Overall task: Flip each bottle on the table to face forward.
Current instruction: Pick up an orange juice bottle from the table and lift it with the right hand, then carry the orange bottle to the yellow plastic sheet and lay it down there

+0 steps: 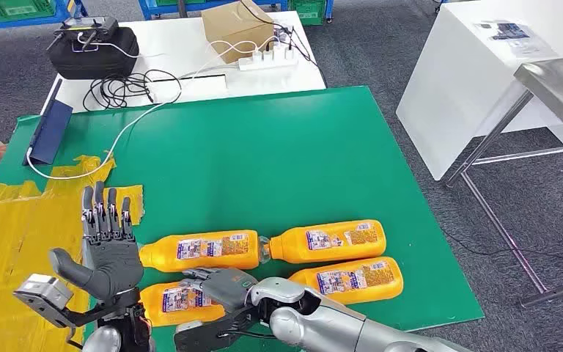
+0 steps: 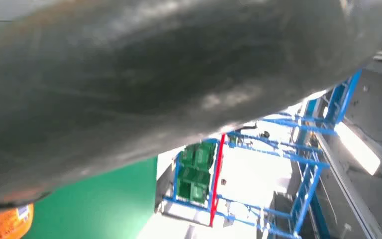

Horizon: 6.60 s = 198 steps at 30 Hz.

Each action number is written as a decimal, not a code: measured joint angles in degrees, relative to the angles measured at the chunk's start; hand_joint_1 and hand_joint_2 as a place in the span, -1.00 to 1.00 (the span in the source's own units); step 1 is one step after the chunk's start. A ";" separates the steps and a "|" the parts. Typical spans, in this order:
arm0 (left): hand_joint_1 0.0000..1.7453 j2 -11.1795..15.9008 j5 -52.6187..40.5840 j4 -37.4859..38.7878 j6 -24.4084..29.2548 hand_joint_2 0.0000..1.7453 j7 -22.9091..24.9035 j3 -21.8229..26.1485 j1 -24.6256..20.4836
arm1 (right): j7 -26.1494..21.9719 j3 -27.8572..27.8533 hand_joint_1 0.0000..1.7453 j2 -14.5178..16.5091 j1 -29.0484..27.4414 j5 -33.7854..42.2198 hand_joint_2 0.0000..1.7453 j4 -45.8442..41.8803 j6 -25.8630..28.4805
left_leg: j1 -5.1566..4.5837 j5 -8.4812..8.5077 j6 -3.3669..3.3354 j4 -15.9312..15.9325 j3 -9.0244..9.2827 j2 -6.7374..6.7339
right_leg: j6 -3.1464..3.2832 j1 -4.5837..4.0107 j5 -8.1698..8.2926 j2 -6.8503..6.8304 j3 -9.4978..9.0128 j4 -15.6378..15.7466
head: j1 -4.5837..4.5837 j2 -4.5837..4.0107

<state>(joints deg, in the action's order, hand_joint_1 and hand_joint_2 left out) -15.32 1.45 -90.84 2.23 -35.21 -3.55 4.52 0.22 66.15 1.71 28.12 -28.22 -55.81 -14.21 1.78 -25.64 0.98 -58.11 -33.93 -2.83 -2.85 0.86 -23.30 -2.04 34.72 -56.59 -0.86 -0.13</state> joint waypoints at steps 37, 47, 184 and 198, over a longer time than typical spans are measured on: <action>-1.00 -2.54 18.47 -13.31 34.17 1.00 -4.88 7.21 7.81 | -6.24 -6.50 1.00 4.65 -8.87 23.47 1.00 1.48 19.08 | 0.14 -0.14 0.14 0.02 0.49 -0.14 | 0.04 -0.07 -0.06 0.27 -0.47 0.01 | -0.01 0.00; -1.00 -2.39 21.45 -17.32 14.53 1.00 3.05 9.13 12.12 | -13.16 -23.08 1.00 3.49 -22.33 21.05 1.00 -23.83 16.44 | 0.12 -0.15 0.14 0.02 0.13 -0.09 | 0.03 -0.07 -0.07 0.22 -0.05 0.02 | -0.01 0.00; -1.00 30.24 -79.73 43.21 4.96 0.00 25.60 -10.00 -28.96 | 1.81 -12.54 -1.00 3.75 8.95 1.42 1.00 10.12 2.27 | 0.10 0.21 0.21 -0.02 -0.12 0.01 | 0.18 -0.08 0.12 0.04 0.14 -0.15 | -0.01 0.00; -1.00 32.37 -56.95 44.82 -11.78 -1.00 12.76 -14.38 -35.83 | 1.61 -12.72 -1.00 6.42 10.53 -2.05 1.00 21.72 3.68 | 0.10 0.26 0.24 -0.03 -0.06 0.02 | 0.19 -0.08 0.12 0.03 0.17 -0.18 | -0.01 0.00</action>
<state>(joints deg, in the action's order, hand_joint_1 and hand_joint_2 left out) 17.05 -55.50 -46.02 -9.55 -22.45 -17.93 -31.31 1.83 53.43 8.13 38.65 -30.26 -34.10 -10.52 1.88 -25.39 1.21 -58.14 -34.00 -2.81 -2.66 0.77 -23.18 -2.01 34.90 -56.77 -0.87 -0.13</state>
